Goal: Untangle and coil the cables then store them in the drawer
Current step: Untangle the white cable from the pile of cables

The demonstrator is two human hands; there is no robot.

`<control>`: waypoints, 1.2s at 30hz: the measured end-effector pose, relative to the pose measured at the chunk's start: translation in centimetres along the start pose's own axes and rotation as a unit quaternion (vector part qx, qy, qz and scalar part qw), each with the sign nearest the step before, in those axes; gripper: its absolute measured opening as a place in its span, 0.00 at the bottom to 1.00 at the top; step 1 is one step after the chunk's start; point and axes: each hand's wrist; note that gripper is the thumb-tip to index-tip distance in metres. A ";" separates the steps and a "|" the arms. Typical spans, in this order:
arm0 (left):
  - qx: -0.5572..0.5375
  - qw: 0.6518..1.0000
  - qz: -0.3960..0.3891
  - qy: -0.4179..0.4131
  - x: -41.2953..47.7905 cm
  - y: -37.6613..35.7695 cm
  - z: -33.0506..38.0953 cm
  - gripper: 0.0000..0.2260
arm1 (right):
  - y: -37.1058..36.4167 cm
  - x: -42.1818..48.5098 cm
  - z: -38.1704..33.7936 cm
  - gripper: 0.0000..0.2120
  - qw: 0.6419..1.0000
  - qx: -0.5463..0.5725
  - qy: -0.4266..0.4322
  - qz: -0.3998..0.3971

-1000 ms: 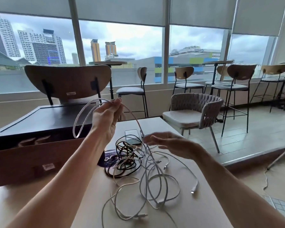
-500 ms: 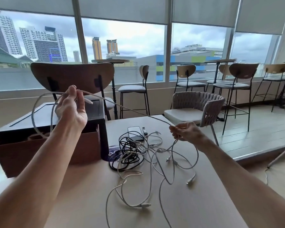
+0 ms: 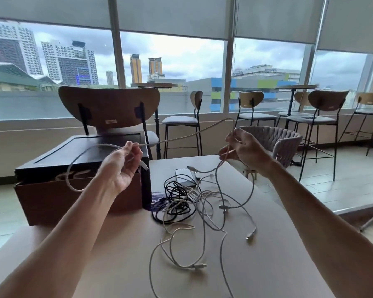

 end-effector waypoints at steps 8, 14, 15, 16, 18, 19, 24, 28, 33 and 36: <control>0.164 0.976 -0.138 0.051 -2.8 -4.8 -4.3 0.14 | -1.8 -0.8 -1.2 0.03 0.999 -0.040 0.019 -0.004; 0.173 0.957 -0.230 0.036 -3.7 -8.1 -6.3 0.21 | -2.1 -1.2 0.8 0.03 0.997 -0.052 0.029 -0.039; 0.164 0.957 -0.238 0.032 -3.6 -8.4 -6.4 0.22 | -2.2 -1.2 1.2 0.05 0.997 -0.056 0.028 -0.053; 0.161 0.956 -0.243 0.026 -3.5 -8.9 -6.4 0.23 | -2.4 -1.2 1.6 0.07 0.996 -0.055 0.034 -0.064; 0.182 0.953 -0.243 0.008 -3.1 -9.4 -6.3 0.19 | -2.9 -1.2 2.2 0.12 0.994 -0.040 0.043 -0.092; 0.207 0.950 -0.235 -0.007 -3.0 -9.5 -6.3 0.17 | -3.1 -1.2 2.4 0.13 0.993 -0.030 0.044 -0.109; 0.331 0.924 -0.166 -0.097 -2.0 -9.0 -6.5 0.04 | -3.9 -1.2 3.4 0.08 0.988 -0.017 0.033 -0.148; 0.200 0.973 -0.075 -0.088 -0.9 -7.7 -4.9 0.06 | -2.6 -1.3 5.2 0.07 0.990 0.014 -0.018 -0.136; 0.024 0.997 0.023 -0.063 -0.3 -5.7 -1.4 0.02 | -0.6 -2.8 8.0 0.17 0.992 0.063 -0.103 -0.040; 0.000 0.997 0.044 -0.065 -0.2 -4.9 -0.5 0.03 | 0.5 -3.2 10.3 0.15 0.981 0.086 -0.173 0.026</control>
Point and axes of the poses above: each hand's wrist, its own x-axis towards the middle knuckle, its own y-axis out of the back of the hand, z = x × y, and after that the axes turned 8 degrees about x, right-handed
